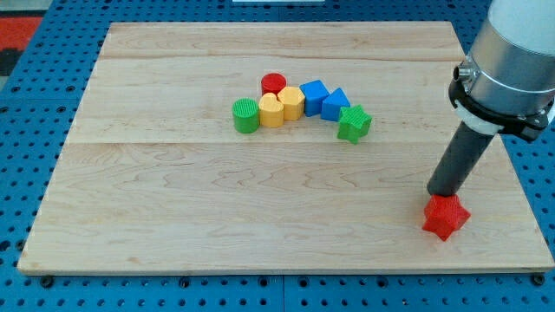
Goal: Push the green star into the red star
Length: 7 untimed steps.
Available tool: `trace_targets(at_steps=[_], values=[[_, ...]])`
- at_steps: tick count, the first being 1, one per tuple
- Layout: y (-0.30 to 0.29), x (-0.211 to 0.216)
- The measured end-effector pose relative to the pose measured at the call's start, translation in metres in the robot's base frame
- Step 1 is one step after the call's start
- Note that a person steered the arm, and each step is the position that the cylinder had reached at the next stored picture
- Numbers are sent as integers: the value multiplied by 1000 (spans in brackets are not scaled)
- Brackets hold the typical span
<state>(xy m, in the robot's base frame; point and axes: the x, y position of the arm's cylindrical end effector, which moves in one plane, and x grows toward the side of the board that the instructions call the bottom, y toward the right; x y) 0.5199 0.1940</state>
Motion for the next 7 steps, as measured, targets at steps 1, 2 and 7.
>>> trace_targets(at_steps=[1, 2, 7], values=[[48, -54], [59, -127], [-150, -138]])
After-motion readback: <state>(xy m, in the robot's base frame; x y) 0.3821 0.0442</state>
